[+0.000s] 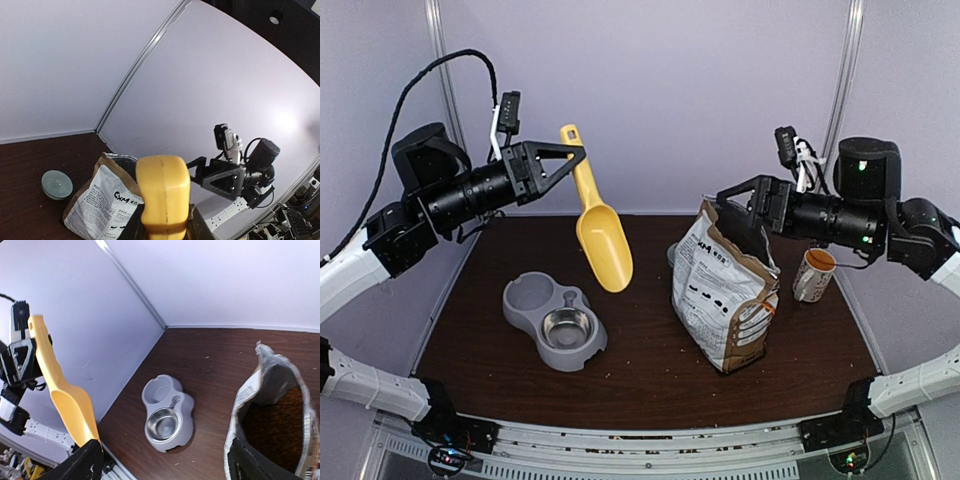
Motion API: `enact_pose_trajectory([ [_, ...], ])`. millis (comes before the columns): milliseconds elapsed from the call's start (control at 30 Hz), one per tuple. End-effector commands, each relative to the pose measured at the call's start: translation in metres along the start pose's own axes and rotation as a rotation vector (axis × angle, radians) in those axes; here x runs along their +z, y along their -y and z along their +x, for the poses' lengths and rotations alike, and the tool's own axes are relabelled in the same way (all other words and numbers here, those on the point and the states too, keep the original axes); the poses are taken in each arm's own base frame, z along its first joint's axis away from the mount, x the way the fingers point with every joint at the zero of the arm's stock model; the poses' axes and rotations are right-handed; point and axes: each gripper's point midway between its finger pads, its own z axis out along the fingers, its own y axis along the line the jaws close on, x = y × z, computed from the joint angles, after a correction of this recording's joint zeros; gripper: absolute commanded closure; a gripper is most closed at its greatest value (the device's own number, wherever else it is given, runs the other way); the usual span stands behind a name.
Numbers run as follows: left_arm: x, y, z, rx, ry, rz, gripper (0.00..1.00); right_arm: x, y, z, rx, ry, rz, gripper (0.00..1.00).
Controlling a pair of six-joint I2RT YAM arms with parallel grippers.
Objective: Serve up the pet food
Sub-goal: Move the pet food bag to the center of the board, then pass from the left arm to the right
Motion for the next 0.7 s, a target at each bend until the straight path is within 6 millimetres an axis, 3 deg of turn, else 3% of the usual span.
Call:
enact_pose_trajectory([
  [0, 0.002, 0.04, -0.052, 0.028, 0.217, 0.108, 0.81, 0.007, -0.062, 0.005, 0.113, 0.047, -0.348, 0.13],
  [233, 0.019, 0.065, -0.059, 0.017, 0.272, 0.158, 0.81, 0.017, -0.092, 0.024, 0.108, 0.051, -0.437, 0.25],
  [667, 0.021, 0.068, -0.054, -0.019, 0.287, 0.164, 0.81, 0.038, -0.092, 0.035, -0.029, 0.06, -0.3, 0.6],
])
